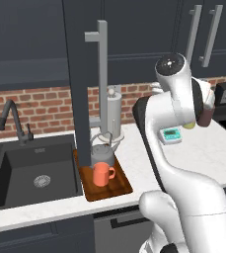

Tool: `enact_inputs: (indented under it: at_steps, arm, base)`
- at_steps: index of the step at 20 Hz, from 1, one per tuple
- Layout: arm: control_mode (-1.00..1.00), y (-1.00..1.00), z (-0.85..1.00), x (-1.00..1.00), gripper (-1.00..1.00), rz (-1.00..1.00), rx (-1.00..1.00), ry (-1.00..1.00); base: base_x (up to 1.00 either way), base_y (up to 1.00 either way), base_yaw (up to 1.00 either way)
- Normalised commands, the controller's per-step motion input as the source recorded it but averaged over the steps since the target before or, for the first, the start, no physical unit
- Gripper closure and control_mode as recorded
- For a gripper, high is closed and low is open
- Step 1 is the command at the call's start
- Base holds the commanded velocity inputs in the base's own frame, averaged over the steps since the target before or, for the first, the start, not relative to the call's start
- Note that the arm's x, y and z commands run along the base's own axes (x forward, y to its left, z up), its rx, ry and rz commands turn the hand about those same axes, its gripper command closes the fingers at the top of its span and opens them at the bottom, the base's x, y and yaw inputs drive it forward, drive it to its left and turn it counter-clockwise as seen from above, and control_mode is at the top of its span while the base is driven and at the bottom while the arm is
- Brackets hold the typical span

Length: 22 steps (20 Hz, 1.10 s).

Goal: Pick the kettle from the counter and place it on the tray. Then pick the mug from the cabinet and place it on the tray. Then close the cabinet doors.

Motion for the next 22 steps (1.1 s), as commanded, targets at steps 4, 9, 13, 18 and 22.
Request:
enact_inputs:
  at_steps: [4,9,13,18,22]
  arm:
    - [-1.0,-0.58,-0.43,-1.0,-1.0,-0.1,0.04,0.0]
    - [-1.0,-0.39,-0.07,-0.71,-1.0,-0.01,0.02,0.07]
    - [-1.0,-0.12,-0.15,-0.27,-1.0,0.0,0.0,0.06]
    - [-1.0,0.0,-0.08,-0.02,-1.0,0.0,0.0,0.02]
    - [1.0,0.01,-0.09,-0.05,-1.0,0.0,-0.01,0.0]
  base:
    - [0.0,0.0,0.0]
    - [0.0,0.0,0.0]
    - [0.0,0.0,0.0]
    - [0.0,0.0,0.0]
    - [-0.11,0.0,0.0]
